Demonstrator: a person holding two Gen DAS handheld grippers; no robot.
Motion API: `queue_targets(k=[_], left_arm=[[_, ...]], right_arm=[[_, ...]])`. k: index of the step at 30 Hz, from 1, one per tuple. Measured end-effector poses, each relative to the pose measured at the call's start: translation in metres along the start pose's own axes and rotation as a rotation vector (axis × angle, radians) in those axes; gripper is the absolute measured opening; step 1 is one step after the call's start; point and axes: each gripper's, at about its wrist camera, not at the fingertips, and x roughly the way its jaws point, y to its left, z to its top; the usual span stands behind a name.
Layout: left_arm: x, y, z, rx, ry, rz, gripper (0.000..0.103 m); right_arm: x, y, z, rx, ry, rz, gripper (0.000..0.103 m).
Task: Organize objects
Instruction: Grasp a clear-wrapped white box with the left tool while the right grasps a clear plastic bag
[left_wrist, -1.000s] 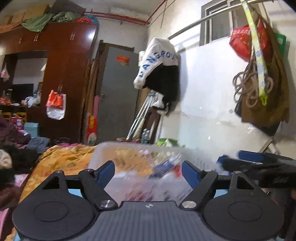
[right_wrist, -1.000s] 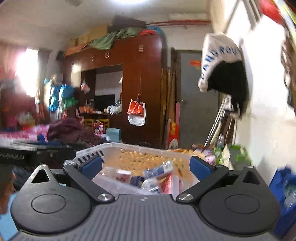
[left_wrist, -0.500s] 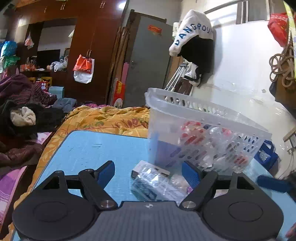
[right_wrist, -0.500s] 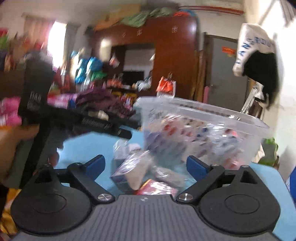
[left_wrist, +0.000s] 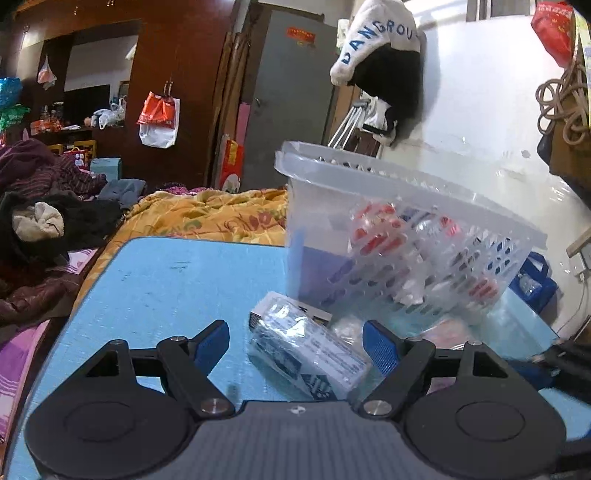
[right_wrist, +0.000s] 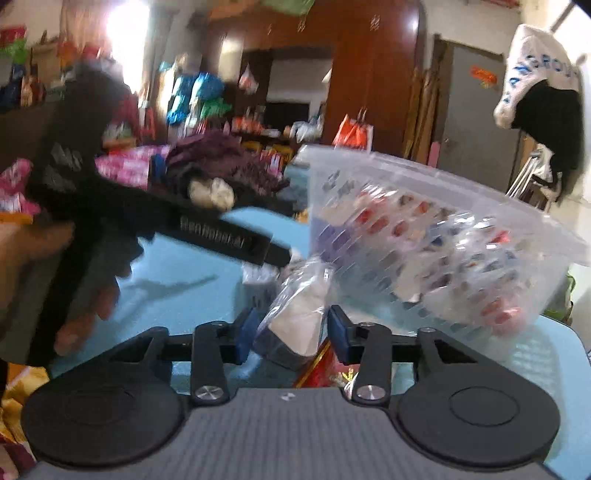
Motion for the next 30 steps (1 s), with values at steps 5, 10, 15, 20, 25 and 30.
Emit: queue_targets(k=[5, 10, 15, 20, 25, 30], left_arm=[[0.005, -0.010, -0.003, 0.021, 0.022, 0.026, 0.082], [0.007, -0.009, -0.003, 0.005, 0.029, 0.067, 0.083], [0.000, -0.009, -0.004, 0.016, 0.030, 0.069, 0.071], [-0.005, -0.020, -0.003, 0.066, 0.028, 0.083, 0.058], [-0.012, -0.018, -0.001, 0.057, 0.036, 0.108, 0.056], [0.001, -0.023, -0.001, 0.068, 0.074, 0.131, 0.068]], right_arm=[[-0.030, -0.023, -0.005, 0.067, -0.083, -0.017, 0.040], [-0.044, -0.040, -0.012, 0.114, -0.116, -0.044, 0.039], [-0.048, -0.057, -0.020, 0.172, -0.130, -0.037, 0.039], [-0.052, -0.064, -0.024, 0.205, -0.146, -0.047, 0.039], [-0.059, -0.075, -0.029, 0.231, -0.160, -0.043, 0.039], [-0.062, -0.080, -0.032, 0.245, -0.169, -0.042, 0.039]])
